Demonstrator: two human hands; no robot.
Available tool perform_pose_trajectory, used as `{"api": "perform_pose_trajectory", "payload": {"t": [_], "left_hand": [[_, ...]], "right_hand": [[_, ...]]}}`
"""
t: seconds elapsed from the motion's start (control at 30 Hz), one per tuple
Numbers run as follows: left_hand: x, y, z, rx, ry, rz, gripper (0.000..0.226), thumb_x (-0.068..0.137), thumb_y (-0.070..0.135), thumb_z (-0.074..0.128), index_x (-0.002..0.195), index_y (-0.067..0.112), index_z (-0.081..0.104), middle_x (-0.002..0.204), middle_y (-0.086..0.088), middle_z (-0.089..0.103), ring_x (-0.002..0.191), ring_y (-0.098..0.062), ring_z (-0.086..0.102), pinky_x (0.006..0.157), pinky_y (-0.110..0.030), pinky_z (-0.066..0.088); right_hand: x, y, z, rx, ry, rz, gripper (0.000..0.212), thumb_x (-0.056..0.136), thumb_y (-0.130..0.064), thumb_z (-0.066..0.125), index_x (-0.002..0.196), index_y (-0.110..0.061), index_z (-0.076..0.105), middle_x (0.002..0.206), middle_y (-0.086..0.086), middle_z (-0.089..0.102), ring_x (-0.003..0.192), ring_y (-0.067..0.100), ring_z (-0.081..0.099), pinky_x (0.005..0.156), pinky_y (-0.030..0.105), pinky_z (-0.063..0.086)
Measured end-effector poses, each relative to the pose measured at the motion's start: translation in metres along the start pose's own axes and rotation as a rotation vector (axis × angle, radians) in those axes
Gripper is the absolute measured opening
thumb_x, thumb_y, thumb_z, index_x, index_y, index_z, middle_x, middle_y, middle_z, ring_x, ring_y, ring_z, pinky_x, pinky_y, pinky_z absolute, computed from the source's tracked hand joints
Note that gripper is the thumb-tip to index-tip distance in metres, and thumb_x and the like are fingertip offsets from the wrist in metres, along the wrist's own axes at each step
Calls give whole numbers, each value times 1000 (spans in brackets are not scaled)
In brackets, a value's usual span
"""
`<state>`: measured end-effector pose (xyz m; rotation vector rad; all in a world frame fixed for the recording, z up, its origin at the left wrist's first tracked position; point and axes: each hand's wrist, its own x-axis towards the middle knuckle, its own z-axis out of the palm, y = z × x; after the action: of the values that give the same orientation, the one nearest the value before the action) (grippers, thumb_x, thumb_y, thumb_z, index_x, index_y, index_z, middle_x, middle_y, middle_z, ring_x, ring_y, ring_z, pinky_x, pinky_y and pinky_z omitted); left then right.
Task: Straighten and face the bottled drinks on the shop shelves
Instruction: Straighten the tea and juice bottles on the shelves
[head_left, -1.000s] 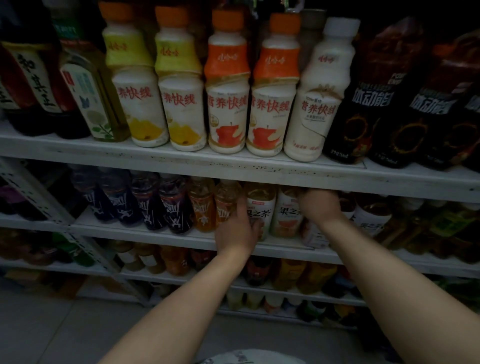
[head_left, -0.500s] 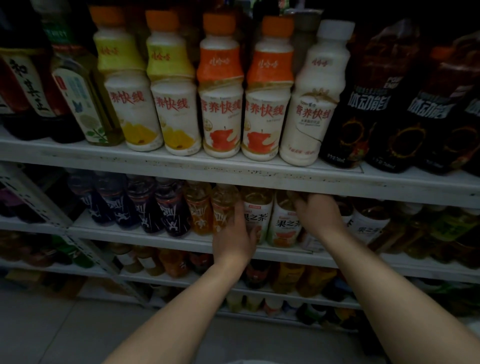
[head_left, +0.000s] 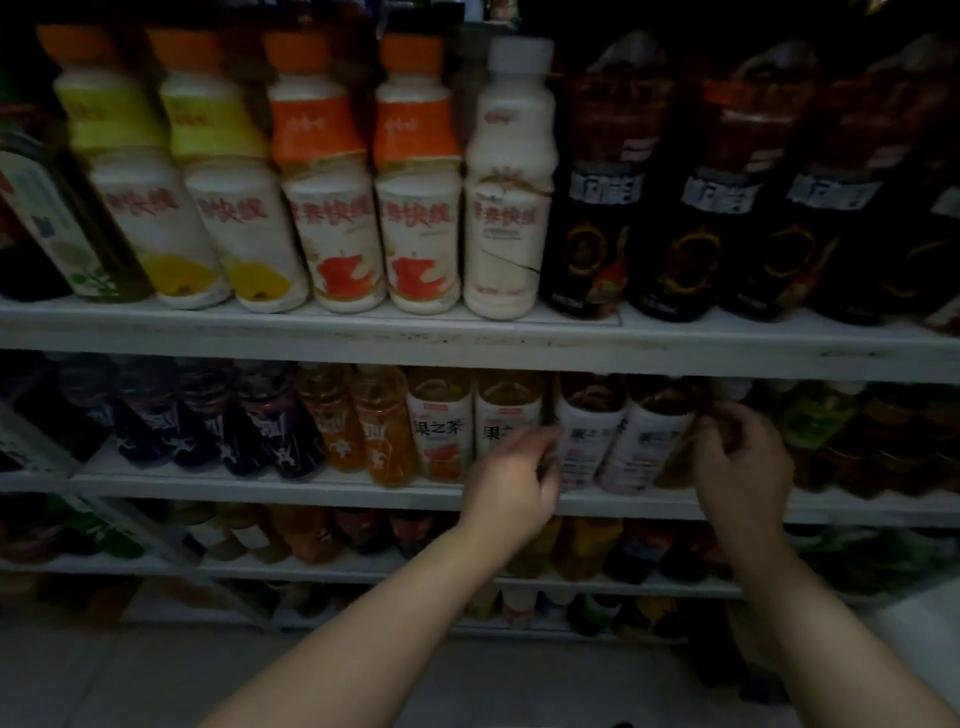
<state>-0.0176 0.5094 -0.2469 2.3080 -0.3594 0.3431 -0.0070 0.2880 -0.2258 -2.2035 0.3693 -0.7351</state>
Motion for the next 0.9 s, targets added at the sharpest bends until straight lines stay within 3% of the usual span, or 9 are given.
{"api": "perform_pose_trajectory", "payload": {"t": [0.1, 0.17, 0.33, 0.4, 0.47, 0.53, 0.63, 0.8, 0.9], "left_hand": [[21, 28, 17, 58, 85, 8, 45, 91, 25, 56, 136, 17, 51, 136, -6, 52, 119, -22, 52, 97, -31, 43], [39, 43, 25, 119, 45, -90, 45, 92, 34, 51, 134, 20, 48, 134, -2, 50, 117, -22, 51, 93, -34, 44], [75, 61, 34, 183, -40, -270, 29, 90, 41, 49, 97, 15, 60, 95, -5, 63, 89, -24, 60, 74, -36, 52], [81, 62, 32, 208, -44, -275, 27, 90, 37, 50, 75, 16, 59, 74, -1, 60, 74, -23, 62, 59, -30, 48], [85, 63, 30, 232, -56, -283, 29, 91, 32, 51, 66, 17, 54, 65, 3, 54, 67, -20, 58, 53, -27, 41], [88, 63, 28, 252, -55, -294, 28, 92, 29, 51, 66, 18, 53, 64, 4, 52, 62, -16, 53, 50, -26, 38], [88, 63, 28, 294, -16, -305, 30, 93, 25, 50, 64, 17, 49, 66, 1, 52, 66, -21, 57, 52, -27, 39], [86, 64, 31, 312, 60, -297, 21, 93, 28, 53, 81, 13, 61, 77, -2, 59, 70, -21, 58, 57, -29, 43], [87, 65, 33, 323, 97, -309, 21, 93, 30, 54, 79, 15, 60, 73, 1, 56, 68, -19, 57, 54, -27, 40]], "right_hand": [[14, -2, -3, -32, -31, -101, 26, 92, -29, 55, 109, -11, 61, 107, 9, 59, 97, 23, 55, 78, 26, 37], [22, -5, -1, -74, -85, -171, 27, 92, -32, 56, 106, -10, 60, 102, 10, 59, 92, 23, 56, 72, 26, 38], [42, -9, 6, -92, -315, -137, 33, 91, -40, 55, 100, -8, 60, 90, 8, 62, 76, 18, 53, 61, 25, 38], [49, -10, 7, -92, -395, -131, 32, 92, -38, 53, 103, -9, 60, 92, 9, 63, 77, 20, 56, 61, 27, 41], [56, -10, 5, -83, -463, -116, 32, 93, -37, 52, 105, -9, 59, 95, 12, 64, 84, 26, 59, 67, 32, 48], [62, -10, 3, -44, -531, -60, 34, 94, -38, 52, 108, -8, 59, 98, 14, 64, 89, 28, 59, 74, 35, 51], [67, -13, 2, -36, -580, -31, 36, 94, -38, 51, 112, -7, 57, 100, 13, 62, 92, 29, 58, 73, 31, 47], [66, -15, 0, -88, -568, -85, 31, 97, -33, 48, 106, -5, 59, 94, 15, 62, 88, 30, 59, 72, 34, 50], [65, -14, -3, -76, -546, -105, 30, 96, -31, 49, 103, -3, 59, 93, 15, 62, 88, 30, 59, 76, 39, 52]]}}
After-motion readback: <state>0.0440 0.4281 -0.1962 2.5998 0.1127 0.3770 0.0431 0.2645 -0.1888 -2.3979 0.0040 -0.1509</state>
